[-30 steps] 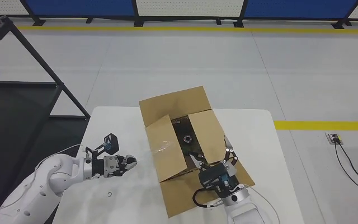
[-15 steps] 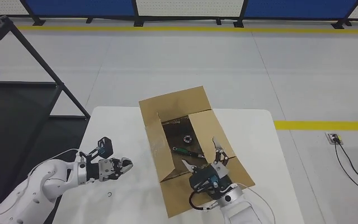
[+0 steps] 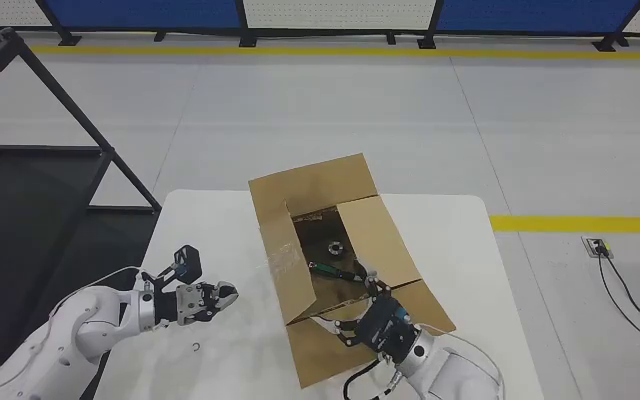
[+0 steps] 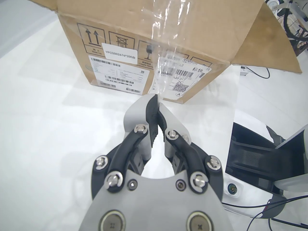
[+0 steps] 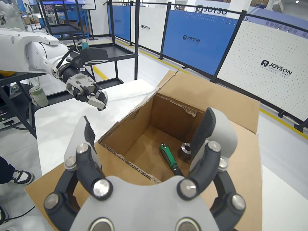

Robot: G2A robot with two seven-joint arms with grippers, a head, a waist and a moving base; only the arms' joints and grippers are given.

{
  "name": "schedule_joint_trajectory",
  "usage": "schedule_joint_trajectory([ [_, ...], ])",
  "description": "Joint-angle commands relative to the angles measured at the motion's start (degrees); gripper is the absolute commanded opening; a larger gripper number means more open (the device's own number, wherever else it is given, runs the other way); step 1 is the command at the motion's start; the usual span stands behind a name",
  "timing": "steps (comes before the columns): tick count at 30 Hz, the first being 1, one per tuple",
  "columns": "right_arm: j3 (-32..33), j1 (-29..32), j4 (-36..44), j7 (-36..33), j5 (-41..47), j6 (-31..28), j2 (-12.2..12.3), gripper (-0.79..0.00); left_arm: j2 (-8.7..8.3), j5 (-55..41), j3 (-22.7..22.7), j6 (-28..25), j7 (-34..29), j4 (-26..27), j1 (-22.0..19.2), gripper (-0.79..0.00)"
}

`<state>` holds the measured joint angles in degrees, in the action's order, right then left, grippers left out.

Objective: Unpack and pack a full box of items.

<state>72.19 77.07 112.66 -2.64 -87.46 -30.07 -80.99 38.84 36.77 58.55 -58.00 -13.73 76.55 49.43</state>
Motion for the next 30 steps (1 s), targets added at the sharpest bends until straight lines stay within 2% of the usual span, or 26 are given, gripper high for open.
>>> schedule_joint_trajectory([
  [1,0.00,0.00,0.00,0.08,0.03,-0.01,0.00,0.000,0.06,0.15,0.16,0.00,-0.05,0.06,0.06,-0.785],
  [5,-0.68,-0.71,-0.98,0.36,2.56,-3.76,0.20,0.000,0.17,0.38,0.45,0.00,-0.12,0.19,0.23,-0.785],
  [9,-0.11,-3.63,-4.82,-3.40,12.58,-9.41,0.41,0.000,0.28,0.63,0.76,0.00,-0.08,0.30,0.40,-0.785],
  [15,-0.58,-9.10,-8.08,-14.60,24.50,-6.85,0.31,0.000,0.46,1.02,1.20,0.00,0.26,0.65,0.71,-0.785],
  [17,-0.73,-10.27,-9.12,-16.87,26.21,-5.90,0.36,-0.126,0.52,1.23,1.34,0.00,0.26,0.74,0.75,-0.785],
  [19,-1.02,-10.99,-9.60,-18.34,27.25,-4.82,0.40,-0.456,0.58,1.29,1.43,0.00,0.30,0.84,0.83,-0.785],
  [22,-1.34,-11.63,-10.11,-19.65,28.58,-4.33,0.52,-0.616,0.65,1.55,1.56,0.00,0.15,0.96,0.85,-0.785],
  [26,-1.82,-12.20,-10.53,-21.15,29.55,-3.60,0.70,-0.671,0.74,1.63,1.73,0.00,0.06,1.03,0.91,-0.785],
  [30,-2.23,-12.54,-10.42,-22.18,29.87,-2.93,0.89,-0.690,0.82,1.78,1.92,0.00,0.01,1.09,1.00,-0.785],
])
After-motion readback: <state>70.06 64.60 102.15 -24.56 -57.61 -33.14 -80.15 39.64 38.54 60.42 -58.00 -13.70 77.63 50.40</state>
